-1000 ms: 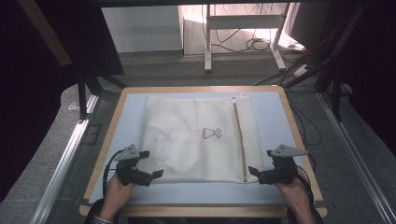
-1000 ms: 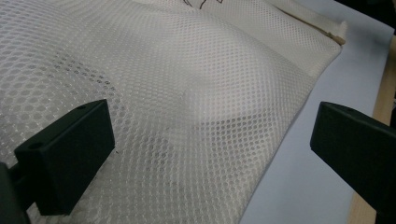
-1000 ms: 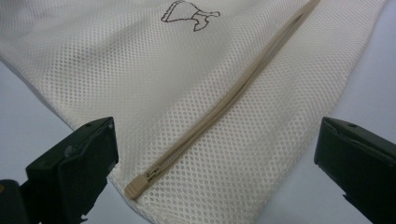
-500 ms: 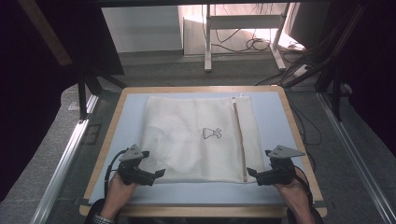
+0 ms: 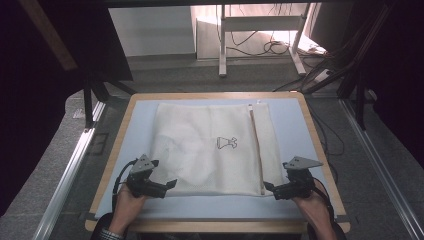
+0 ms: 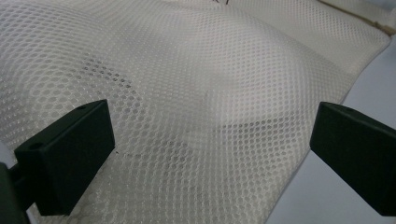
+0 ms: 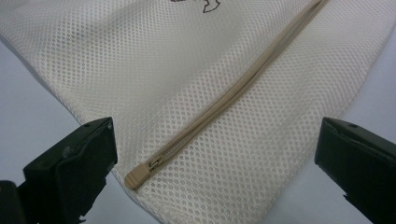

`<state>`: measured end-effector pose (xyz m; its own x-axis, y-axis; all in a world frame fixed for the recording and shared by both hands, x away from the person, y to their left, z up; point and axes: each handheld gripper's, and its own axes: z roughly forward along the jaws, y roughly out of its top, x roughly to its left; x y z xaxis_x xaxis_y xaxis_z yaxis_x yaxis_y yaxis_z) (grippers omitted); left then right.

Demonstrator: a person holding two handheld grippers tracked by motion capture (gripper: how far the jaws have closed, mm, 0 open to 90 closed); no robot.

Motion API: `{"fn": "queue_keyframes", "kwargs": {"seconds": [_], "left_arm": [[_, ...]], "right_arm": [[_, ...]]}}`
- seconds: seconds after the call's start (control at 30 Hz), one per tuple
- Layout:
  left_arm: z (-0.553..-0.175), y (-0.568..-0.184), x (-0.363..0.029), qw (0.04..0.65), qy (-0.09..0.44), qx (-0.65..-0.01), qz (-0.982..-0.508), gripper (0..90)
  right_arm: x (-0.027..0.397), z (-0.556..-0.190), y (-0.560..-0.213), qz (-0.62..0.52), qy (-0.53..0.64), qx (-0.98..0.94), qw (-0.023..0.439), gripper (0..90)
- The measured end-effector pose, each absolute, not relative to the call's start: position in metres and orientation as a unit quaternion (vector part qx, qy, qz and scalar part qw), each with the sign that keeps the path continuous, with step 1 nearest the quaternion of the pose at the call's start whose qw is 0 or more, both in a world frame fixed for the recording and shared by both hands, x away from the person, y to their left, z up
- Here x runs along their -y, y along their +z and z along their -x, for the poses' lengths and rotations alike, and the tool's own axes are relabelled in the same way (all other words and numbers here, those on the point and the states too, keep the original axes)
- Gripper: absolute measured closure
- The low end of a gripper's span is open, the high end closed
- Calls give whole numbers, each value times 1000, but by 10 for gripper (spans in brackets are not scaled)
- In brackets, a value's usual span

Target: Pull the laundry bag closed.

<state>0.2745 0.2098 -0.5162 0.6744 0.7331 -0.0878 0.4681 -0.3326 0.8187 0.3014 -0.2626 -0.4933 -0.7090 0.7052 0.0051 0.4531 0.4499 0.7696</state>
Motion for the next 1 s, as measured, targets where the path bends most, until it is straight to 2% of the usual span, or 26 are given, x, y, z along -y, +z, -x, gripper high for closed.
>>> {"fn": "queue_keyframes", "kwargs": {"seconds": [0.77, 1.0], "left_arm": [[-275, -517, -208, 429, 158, -369, -809, 0], [-274, -517, -207, 427, 160, -369, -810, 0]], "right_arm": [[249, -298, -493, -349, 383, -840, 160, 3], [239, -290, -491, -338, 338, -859, 182, 151]]}}
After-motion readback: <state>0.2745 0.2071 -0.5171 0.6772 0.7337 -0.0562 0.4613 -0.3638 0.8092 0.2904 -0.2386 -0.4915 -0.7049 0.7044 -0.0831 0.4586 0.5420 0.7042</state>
